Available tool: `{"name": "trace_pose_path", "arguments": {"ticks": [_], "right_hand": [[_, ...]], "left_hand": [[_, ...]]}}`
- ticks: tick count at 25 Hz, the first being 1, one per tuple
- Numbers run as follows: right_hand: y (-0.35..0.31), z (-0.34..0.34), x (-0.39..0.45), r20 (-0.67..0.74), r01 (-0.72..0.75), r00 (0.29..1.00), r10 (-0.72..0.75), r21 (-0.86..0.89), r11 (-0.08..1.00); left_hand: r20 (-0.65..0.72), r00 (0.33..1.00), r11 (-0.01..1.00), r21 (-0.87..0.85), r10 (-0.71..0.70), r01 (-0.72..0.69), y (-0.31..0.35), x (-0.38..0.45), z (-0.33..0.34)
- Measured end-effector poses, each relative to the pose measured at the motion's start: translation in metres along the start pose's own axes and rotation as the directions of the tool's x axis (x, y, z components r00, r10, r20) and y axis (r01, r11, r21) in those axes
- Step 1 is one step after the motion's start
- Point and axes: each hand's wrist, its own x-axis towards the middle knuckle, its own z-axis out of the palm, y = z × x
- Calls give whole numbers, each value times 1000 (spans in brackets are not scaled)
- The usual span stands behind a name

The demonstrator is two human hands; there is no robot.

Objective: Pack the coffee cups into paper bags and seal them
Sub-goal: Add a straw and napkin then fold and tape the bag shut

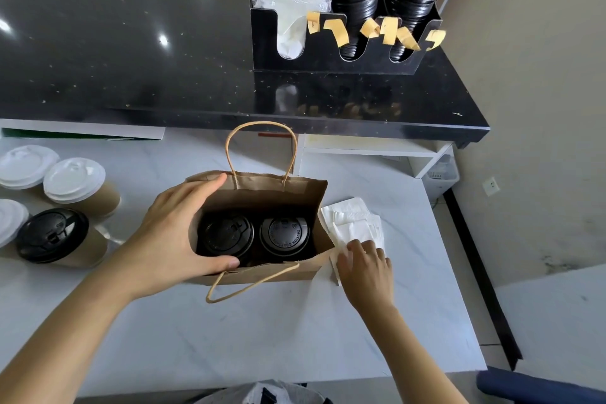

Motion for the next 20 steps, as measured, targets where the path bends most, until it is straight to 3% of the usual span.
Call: {"name": "trace_pose_path", "arguments": {"ticks": [8,17,20], "right_hand": [[10,-12,5,29,-109,994,105,241,964],[21,-32,4,-62,-70,994,90,268,961],[19,-40,4,-20,-154,983,181,436,887]], "left_hand": [[-12,1000,1000,15,-8,8,-4,1,2],[-16,1000,1000,22,2,-2,-4,-1,2],[-12,1000,1000,21,2,-2,-4,0,2]]}}
